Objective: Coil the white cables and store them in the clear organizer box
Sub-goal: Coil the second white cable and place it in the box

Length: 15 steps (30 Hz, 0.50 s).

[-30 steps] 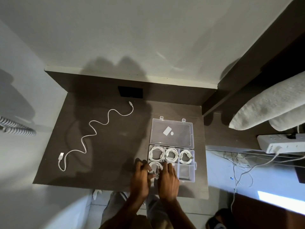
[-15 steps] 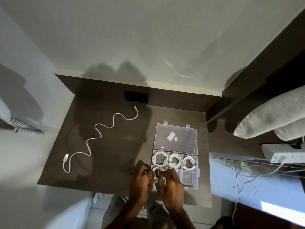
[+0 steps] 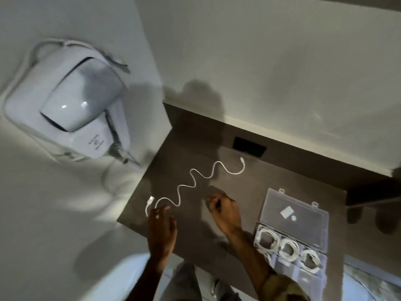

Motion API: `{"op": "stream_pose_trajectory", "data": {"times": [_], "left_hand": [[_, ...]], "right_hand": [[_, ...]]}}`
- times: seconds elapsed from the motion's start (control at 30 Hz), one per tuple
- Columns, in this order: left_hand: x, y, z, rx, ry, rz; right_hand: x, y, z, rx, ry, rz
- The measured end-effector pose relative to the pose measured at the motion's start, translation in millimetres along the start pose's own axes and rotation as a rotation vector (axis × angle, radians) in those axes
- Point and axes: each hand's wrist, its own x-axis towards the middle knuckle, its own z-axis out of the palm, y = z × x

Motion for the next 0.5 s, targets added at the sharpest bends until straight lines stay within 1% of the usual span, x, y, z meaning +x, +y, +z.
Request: {"op": "stream_pose_trajectory", "data": {"times": [0.07,0.13,0.17,0.23,0.33,0.4,0.43,0.5], "left_hand": [[15,-26,-12,0.035,-0.052,-0.082],[23,-49,-19,0.061,-0.173,-0.047],[25,-60,-20,0.061,-0.228,-0.006],[26,-77,-22,0.077,-0.3,0.031],[22,-102,-13,0.074,-0.312,0.04],[23,-112,-12,0.055,-0.31,0.07],[25,-112,-14,0.036,-0.292,0.109],[32,-106,-25,-0.072,-0.268,0.129]], "right_hand": [[8,-27,28,-0.172,-0.073,-0.279],[12,-49,65,-0.329,-0.169,-0.548],[16,-59,84,-0.385,-0.276,-0.613],[23,-78,113,-0.515,-0.48,-0.627],[31,-82,140,-0.612,-0.486,-0.692],[29,-89,142,-0.629,-0.525,-0.67],[29,-89,141,-0.676,-0.463,-0.691],[31,-93,129,-0.672,-0.498,-0.655]]}}
